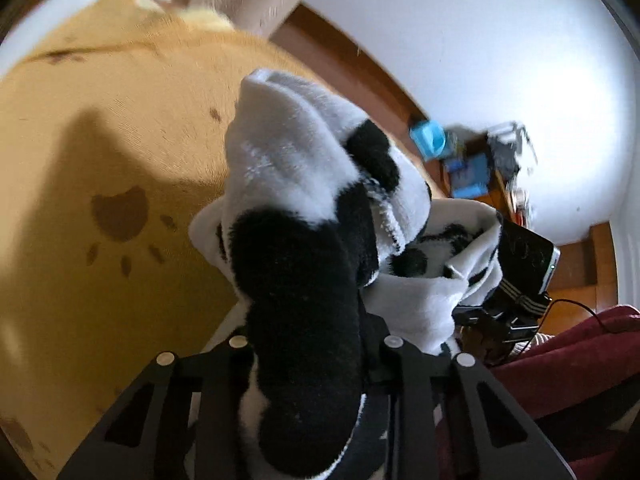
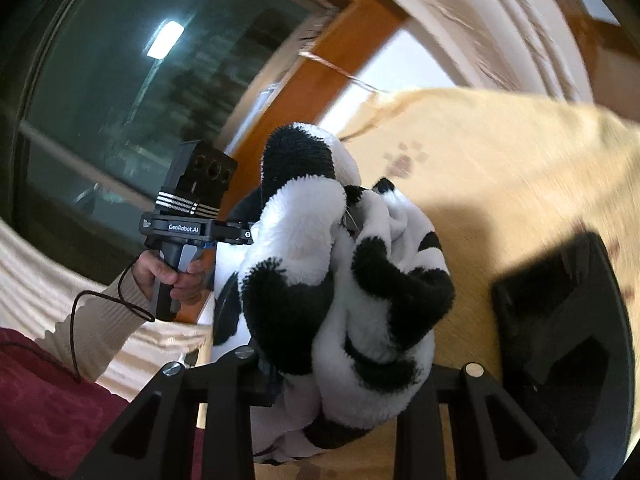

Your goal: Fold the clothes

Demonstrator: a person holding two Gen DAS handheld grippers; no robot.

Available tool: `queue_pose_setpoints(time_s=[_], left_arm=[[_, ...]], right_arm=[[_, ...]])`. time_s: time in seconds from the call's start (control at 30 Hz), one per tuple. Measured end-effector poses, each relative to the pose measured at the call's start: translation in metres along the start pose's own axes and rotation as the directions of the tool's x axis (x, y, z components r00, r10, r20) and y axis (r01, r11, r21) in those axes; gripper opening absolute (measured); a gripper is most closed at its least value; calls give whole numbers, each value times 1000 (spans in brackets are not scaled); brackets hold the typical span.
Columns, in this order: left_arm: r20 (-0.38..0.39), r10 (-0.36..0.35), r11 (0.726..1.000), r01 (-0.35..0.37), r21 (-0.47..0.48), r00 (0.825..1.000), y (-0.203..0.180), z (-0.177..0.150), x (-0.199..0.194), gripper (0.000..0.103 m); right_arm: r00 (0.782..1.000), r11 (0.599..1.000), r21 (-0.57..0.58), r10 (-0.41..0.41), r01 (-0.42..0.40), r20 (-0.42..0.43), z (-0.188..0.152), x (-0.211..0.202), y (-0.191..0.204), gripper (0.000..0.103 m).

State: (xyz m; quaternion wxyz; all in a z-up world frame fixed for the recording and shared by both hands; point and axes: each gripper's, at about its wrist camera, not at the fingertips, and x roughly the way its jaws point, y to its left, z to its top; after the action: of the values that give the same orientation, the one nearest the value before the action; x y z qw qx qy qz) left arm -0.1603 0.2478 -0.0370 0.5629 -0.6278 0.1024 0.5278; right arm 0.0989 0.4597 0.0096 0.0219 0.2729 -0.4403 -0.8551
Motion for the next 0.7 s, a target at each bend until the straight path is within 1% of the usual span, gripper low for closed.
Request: queue_pose_setpoints(time_s=[0.07,0.17,0.27,0.33,0.37,0.43,0.53,0.57,0.63,0.67,0.7], left_arm=[[71,12,1000,-10,-23,997,-3,-19,-19,31],[163,33,998,-22,-67,986,-8,-48,-44,31],[281,59,991,-22,-133,958,-19,-89,-78,31],[356,80,984,-17,-177,931,-31,-118,-98,31],[392,93,980,-14,-199,915,-39,-134,-106,31],[465,125,970,-8,-245,877,-61,-171,-121,31],[543,181,950,-2,-313,820,-101,-226,-131,31],[565,201,941,2,-338,800,-115,-244,-132,30],[592,243,922,8,-388,769,-141,-275,-132,31],[600,263,910,11,-413,755,-152,-288,-131,31],[602,285,896,15,-443,746,-159,-300,-129,31]], right_arm=[[1000,998,-67,10,-11,-15,6,-1,16,31],[998,983,-180,39,-47,-47,17,-2,46,31],[993,955,-280,80,-100,-82,28,-5,76,31],[989,927,-350,102,-133,-105,38,-9,97,31],[985,906,-392,119,-158,-121,43,-12,110,31],[974,860,-462,158,-216,-161,50,-19,134,31],[951,774,-557,198,-301,-239,54,-28,165,31],[938,744,-577,213,-337,-273,55,-31,175,31],[902,695,-585,242,-419,-358,56,-36,188,31],[882,675,-582,250,-454,-398,55,-37,193,31],[862,658,-575,254,-486,-438,54,-35,197,31]])
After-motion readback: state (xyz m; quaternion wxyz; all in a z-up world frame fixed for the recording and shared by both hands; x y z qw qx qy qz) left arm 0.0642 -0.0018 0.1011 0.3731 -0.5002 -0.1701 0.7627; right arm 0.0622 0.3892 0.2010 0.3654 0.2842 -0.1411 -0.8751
